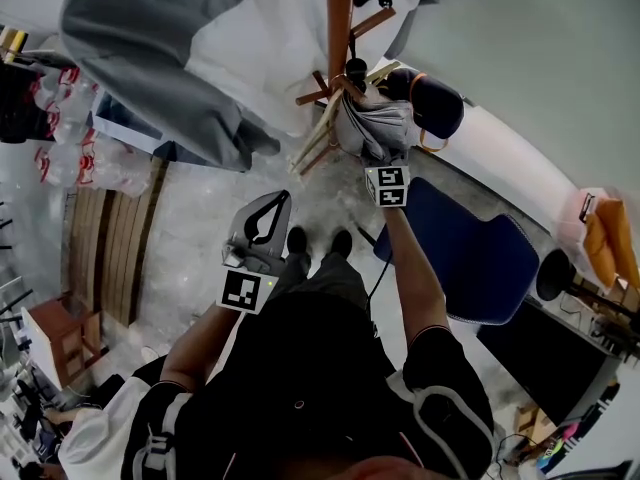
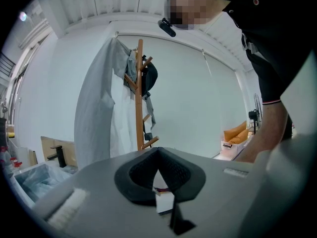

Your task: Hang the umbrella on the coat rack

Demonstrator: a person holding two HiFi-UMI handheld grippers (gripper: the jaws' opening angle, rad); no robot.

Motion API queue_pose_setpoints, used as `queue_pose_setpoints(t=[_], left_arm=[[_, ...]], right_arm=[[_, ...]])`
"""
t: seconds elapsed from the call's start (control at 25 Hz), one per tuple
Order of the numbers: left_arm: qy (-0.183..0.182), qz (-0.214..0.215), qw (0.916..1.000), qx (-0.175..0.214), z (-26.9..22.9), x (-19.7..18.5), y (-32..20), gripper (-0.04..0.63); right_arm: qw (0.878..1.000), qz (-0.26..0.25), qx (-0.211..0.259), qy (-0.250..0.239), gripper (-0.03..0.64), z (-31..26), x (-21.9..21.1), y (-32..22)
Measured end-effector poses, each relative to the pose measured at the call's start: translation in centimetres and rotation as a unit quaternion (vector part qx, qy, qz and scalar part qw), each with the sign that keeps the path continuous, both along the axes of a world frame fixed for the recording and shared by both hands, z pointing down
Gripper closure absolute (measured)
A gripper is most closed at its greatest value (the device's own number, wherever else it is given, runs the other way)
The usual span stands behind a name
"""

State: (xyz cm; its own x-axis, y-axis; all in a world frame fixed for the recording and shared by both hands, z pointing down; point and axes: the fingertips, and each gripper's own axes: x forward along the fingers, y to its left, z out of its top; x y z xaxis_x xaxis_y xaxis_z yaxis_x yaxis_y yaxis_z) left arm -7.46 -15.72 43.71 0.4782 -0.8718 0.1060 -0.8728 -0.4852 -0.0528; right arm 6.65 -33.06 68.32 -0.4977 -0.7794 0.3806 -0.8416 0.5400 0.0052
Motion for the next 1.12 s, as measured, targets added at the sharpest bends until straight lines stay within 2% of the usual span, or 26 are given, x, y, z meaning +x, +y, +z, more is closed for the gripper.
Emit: queue_pose_setpoints(t=[0.12,0.36,0.48,0.68,1.12], left_arm=[[-0.003,0.003,1.0000,-0.003,0.2,0.1,0.0,0.595],[-0.004,0.009,0.9999,-0.001,0.1,0.6,-0.2,0.595],[-0.005,0.012,0.9999,-0.001,0.1,0.8,-0.1,0.595],[-0.003,0.016,0.9999,0.001,0.0,0.9,-0.1,0.595],[-0.003,0.028,0.9996,0.009,-0.3,1.2,-0.2,0.595]], right_arm=[[1.000,-0.002,0.001,-0.009,0.293,0.0,0.2,0.9],[1.000,0.000,0.007,-0.021,0.180,-0.2,0.3,2.4],[1.000,0.006,-0.001,-0.019,0.152,0.2,0.7,3.5],[1.000,0.002,0.007,-0.011,0.133,0.0,1.1,5.3],[1.000,0.006,0.026,-0.009,0.137,-2.4,1.9,7.1]])
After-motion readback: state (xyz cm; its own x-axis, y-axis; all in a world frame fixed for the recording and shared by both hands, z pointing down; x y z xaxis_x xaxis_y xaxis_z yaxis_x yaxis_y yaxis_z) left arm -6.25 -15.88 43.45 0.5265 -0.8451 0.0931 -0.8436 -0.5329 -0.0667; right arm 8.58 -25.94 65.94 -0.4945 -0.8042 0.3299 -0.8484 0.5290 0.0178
